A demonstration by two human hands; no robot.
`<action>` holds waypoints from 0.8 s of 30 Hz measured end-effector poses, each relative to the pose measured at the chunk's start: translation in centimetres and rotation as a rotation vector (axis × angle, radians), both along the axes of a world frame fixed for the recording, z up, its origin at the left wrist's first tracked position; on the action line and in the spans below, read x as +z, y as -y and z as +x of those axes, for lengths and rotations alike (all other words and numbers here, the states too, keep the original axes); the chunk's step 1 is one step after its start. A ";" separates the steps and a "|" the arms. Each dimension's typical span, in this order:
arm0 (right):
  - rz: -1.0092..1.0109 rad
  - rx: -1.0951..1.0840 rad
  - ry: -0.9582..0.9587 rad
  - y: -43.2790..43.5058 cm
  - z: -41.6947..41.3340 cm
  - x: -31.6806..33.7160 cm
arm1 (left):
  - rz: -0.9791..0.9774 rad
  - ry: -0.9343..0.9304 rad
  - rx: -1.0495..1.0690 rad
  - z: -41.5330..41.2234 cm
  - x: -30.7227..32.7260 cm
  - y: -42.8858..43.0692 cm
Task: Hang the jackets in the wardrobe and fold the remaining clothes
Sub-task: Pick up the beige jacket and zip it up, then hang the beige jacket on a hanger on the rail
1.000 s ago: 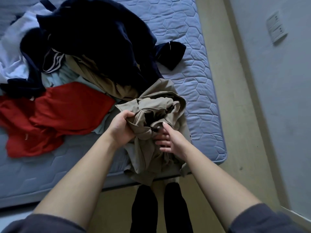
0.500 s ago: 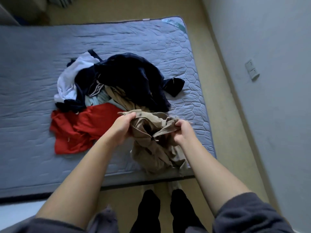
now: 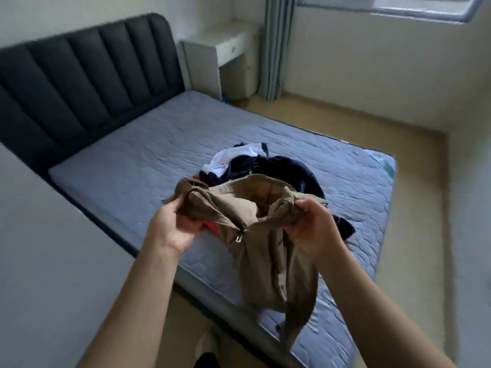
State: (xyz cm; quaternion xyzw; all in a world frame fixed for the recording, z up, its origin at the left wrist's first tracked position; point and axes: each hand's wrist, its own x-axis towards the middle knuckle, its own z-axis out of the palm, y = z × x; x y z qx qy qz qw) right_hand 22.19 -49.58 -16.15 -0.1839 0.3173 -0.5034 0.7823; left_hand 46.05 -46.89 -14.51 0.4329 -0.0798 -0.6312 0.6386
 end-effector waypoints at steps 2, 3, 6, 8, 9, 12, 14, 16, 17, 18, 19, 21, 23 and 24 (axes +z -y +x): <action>-0.038 0.131 -0.003 -1.5 0.5 1.2 | -0.052 -0.095 0.068 0.7 1.5 -4.6; -0.040 0.184 0.007 -2.3 1.1 1.7 | -0.069 -0.095 0.125 1.2 2.1 -6.8; 0.006 0.319 0.058 -5.1 4.1 3.6 | -0.109 -0.022 0.321 2.4 3.7 -13.7; 0.010 0.420 0.039 -7.4 6.8 4.7 | -0.122 -0.003 0.438 3.3 4.7 -18.2; -0.005 0.471 0.026 -8.5 8.2 5.0 | -0.118 0.001 0.503 3.8 5.1 -20.6; -0.057 0.640 -0.024 -12.3 12.3 5.8 | -0.135 -0.021 0.706 4.9 6.0 -27.9; -0.110 0.771 -0.065 -15.4 15.0 6.0 | -0.159 -0.037 0.820 5.4 6.2 -33.3; -0.185 0.903 -0.103 -19.3 17.7 6.0 | -0.183 -0.053 0.929 5.5 6.2 -39.1; -0.228 0.964 -0.120 -21.4 18.9 6.0 | -0.189 -0.059 0.993 5.4 6.1 -42.0; -0.267 1.015 -0.136 -23.8 20.1 5.9 | -0.191 -0.056 1.059 5.2 5.9 -44.9; -0.301 1.060 -0.149 -26.3 21.1 5.8 | -0.187 -0.033 1.126 4.9 5.8 -47.7; -0.357 1.142 -0.171 -32.0 22.9 5.6 | -0.161 0.028 1.245 4.1 5.5 -53.1; -0.402 1.209 -0.187 -37.9 24.2 5.5 | -0.113 0.060 1.335 3.4 5.1 -58.4; -0.419 1.240 -0.197 -40.9 24.7 5.3 | -0.088 0.067 1.380 2.9 5.0 -61.2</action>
